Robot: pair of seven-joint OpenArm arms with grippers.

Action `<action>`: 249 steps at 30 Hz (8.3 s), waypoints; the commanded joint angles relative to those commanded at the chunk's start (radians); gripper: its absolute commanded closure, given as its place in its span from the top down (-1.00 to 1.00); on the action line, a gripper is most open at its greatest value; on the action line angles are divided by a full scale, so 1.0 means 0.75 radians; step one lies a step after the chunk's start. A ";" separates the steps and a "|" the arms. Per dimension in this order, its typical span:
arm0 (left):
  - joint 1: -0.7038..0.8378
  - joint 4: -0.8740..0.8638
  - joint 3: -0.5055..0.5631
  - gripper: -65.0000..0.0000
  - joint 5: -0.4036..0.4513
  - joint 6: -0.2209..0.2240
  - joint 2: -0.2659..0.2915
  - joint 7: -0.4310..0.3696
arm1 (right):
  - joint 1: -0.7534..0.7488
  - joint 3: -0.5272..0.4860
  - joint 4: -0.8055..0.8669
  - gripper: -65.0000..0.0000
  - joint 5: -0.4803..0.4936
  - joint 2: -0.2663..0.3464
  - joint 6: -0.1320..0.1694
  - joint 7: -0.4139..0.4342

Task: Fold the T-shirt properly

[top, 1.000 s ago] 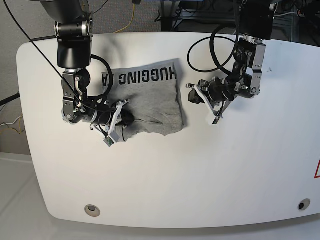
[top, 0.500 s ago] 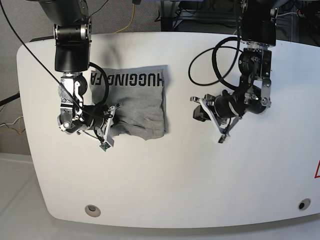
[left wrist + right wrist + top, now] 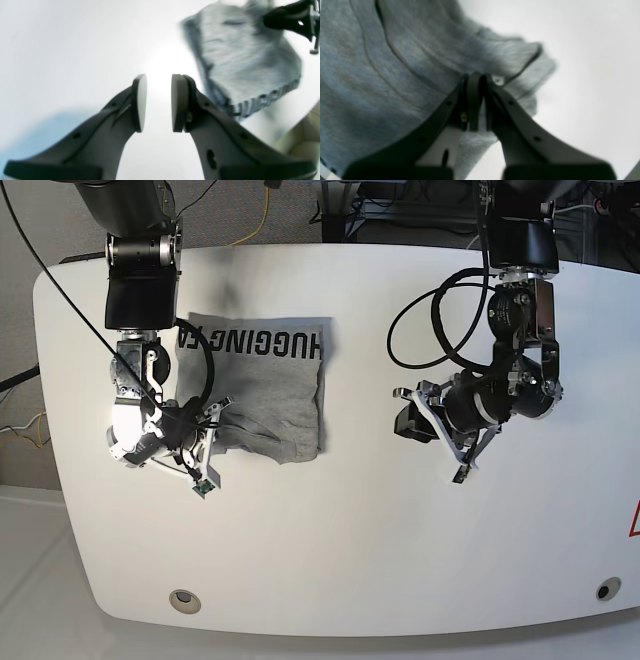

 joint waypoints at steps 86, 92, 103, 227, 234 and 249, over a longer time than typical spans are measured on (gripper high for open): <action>0.153 -0.411 0.442 -0.51 0.000 0.133 0.182 -0.364 | -0.397 0.041 0.286 -0.88 -0.002 0.016 -0.088 -0.047; 0.153 -0.409 0.440 -0.51 0.000 0.133 0.155 -0.364 | -0.344 -0.033 0.239 -0.88 -0.002 -0.012 -0.178 -0.045; 0.153 -0.360 0.438 -0.51 -0.002 0.133 0.084 -0.364 | -0.268 -0.106 0.131 -0.88 -0.002 -0.059 -0.235 0.006; 0.698 0.217 -0.651 -0.51 0.000 -0.035 -0.284 0.027 | -0.876 0.601 0.706 -0.89 0.000 0.293 -0.117 -0.193; 0.839 0.217 -0.706 -0.51 0.000 -0.035 -0.276 0.025 | -1.045 0.661 0.706 -0.89 0.000 0.303 -0.108 -0.113; 1.201 0.207 -0.673 -0.51 0.033 -0.029 -0.164 -0.239 | -1.438 0.769 0.700 -0.89 0.000 0.213 -0.108 0.188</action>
